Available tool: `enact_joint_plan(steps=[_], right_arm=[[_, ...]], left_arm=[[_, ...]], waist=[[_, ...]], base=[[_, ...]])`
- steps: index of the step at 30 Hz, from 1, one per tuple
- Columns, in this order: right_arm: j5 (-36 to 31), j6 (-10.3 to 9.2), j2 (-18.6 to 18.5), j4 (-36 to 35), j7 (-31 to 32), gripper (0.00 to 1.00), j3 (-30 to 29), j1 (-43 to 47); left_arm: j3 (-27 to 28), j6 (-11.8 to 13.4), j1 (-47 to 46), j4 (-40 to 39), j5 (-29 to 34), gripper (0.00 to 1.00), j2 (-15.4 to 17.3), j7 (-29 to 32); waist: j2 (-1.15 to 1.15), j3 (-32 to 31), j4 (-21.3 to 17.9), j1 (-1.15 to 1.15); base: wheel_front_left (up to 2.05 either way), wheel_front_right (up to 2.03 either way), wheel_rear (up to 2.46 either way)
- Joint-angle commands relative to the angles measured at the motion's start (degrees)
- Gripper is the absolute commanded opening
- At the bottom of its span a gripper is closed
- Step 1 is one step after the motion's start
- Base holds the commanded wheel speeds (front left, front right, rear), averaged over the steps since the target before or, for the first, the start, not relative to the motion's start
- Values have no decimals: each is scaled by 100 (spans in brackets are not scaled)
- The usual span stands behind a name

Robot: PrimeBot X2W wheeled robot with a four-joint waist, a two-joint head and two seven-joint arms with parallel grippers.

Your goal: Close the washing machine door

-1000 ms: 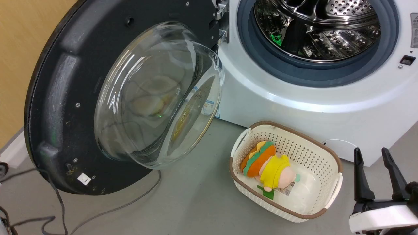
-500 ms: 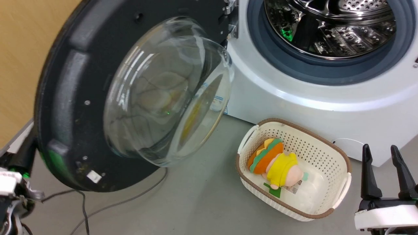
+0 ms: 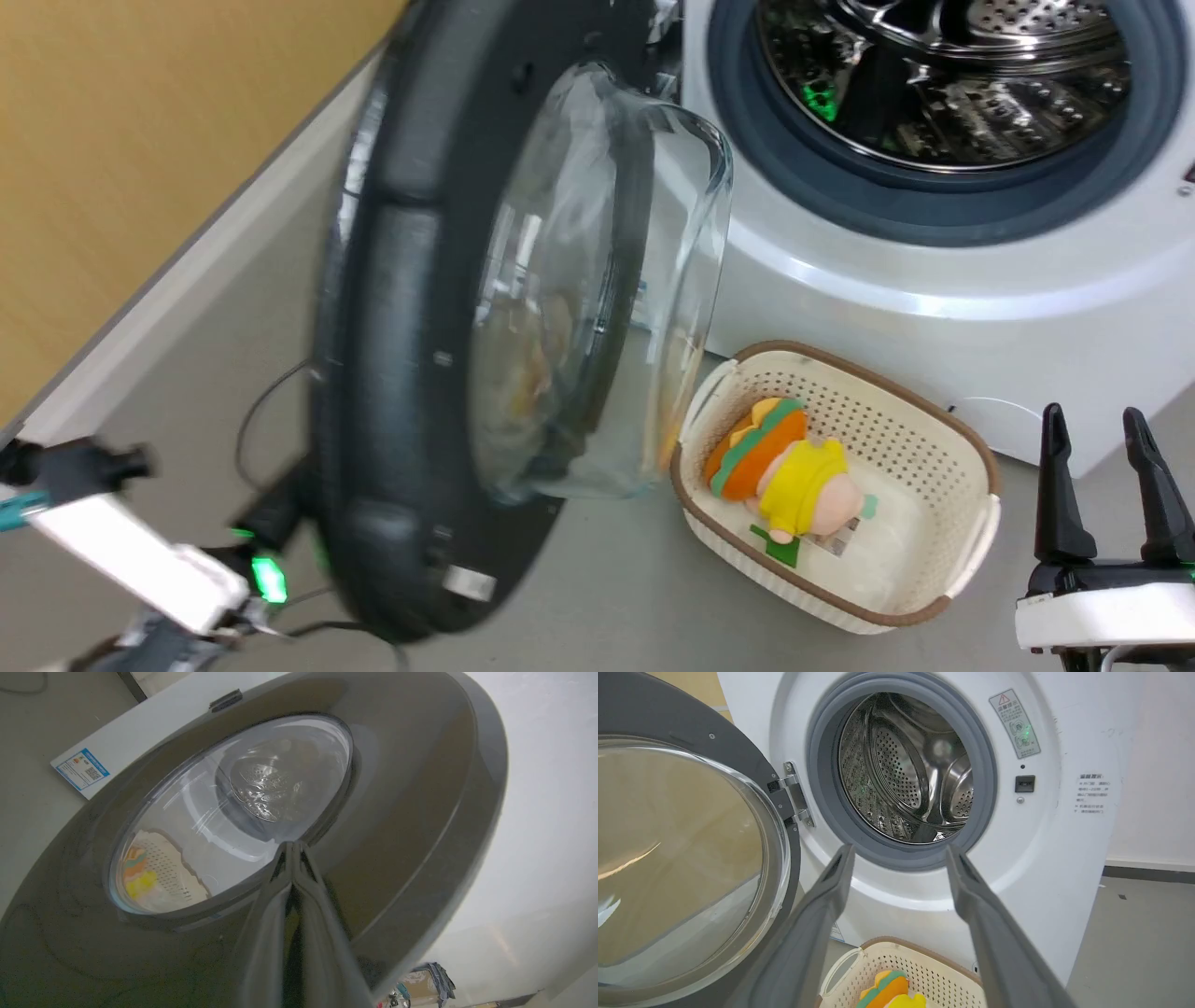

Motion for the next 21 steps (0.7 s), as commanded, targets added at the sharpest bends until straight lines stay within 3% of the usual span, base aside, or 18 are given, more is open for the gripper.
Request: enact_joint_plan(steps=[1,11,21], right_arm=[[18,5,18,-1,-37,100,8,-101],[-4,5,18,10,-37,100,56,-97],[77,5,18,25,-37,100,59,-147]], left_arm=[[-151,-27,60,-101,20,0,-52,51],[-1447,-27,43,-528,150,0,-28,3],[-2427,-27,-441,-20,222,0,-289,-947]], waist=[[0,-20,-69,0],[0,-98,-707,0],[0,-43,-1525,0]], base=[[0,0,0],[0,0,0],[0,0,0]])
